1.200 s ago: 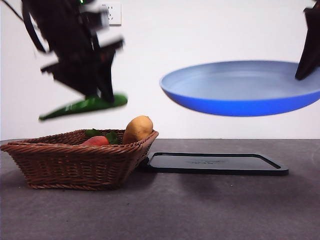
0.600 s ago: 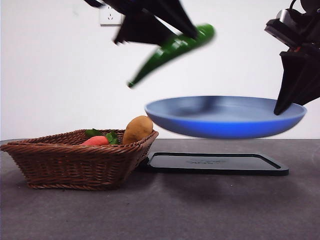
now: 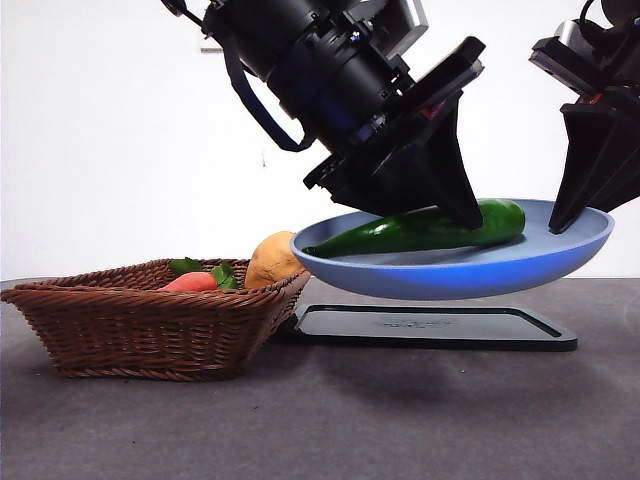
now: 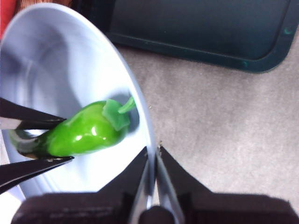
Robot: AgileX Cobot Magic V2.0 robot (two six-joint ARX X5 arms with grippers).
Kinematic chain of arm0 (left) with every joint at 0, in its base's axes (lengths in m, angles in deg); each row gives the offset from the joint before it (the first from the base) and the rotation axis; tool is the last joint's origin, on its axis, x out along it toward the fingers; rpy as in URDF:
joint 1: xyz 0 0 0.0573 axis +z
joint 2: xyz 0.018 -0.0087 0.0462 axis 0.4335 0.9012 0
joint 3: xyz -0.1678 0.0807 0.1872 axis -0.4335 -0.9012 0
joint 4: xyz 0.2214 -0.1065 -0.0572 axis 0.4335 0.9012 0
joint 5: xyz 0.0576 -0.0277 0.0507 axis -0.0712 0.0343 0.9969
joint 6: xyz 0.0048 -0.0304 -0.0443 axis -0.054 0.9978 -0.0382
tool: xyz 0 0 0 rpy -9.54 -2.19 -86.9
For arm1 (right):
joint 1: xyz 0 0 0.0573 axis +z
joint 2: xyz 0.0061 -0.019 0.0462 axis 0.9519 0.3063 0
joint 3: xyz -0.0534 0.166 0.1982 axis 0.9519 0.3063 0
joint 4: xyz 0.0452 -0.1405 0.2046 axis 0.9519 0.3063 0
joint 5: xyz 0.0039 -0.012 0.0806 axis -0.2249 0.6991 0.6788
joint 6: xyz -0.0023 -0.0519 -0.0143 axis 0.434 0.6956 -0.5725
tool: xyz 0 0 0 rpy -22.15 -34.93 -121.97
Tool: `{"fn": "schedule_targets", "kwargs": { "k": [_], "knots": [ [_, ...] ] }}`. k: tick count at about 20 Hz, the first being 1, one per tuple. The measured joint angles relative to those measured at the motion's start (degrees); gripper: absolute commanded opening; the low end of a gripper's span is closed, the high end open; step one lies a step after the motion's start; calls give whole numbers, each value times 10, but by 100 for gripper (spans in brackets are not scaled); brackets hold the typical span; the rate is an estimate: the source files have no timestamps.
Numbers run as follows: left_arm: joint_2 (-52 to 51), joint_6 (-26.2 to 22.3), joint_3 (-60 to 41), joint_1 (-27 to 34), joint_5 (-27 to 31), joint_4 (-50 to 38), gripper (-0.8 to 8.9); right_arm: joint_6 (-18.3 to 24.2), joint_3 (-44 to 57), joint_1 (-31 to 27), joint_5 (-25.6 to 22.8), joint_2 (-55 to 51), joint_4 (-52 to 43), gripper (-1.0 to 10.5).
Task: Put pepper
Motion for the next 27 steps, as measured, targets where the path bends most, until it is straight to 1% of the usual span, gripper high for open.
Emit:
{"fn": "schedule_targets", "kwargs": {
  "k": [3, 8, 11, 14, 18, 22, 25, 27],
  "knots": [
    [0, -1, 0, 0, -1, 1, 250, 0, 0, 0, 0, 0, 0, 5],
    [-20, -1, 0, 0, -2, 10, 249, 0, 0, 0, 0, 0, 0, 5],
    [-66, -1, 0, 0, -2, 12, 249, 0, 0, 0, 0, 0, 0, 5],
    [-117, -1, 0, 0, -2, 41, 249, -3, 0, 0, 0, 0, -1, 5],
    [-199, -3, 0, 0, 0, 59, 249, -18, -7, -16, -2, 7, -21, 5],
    [-268, -12, 0, 3, 0, 86, 249, -22, -64, -40, -3, 70, -22, 5],
    [-295, -14, 0, 6, 0, 110, 249, -24, -125, -49, -15, 130, -27, 5],
    [-307, -14, 0, 7, 1, 123, 249, -24, -167, -55, -15, 177, -29, 5]
  ]
}}
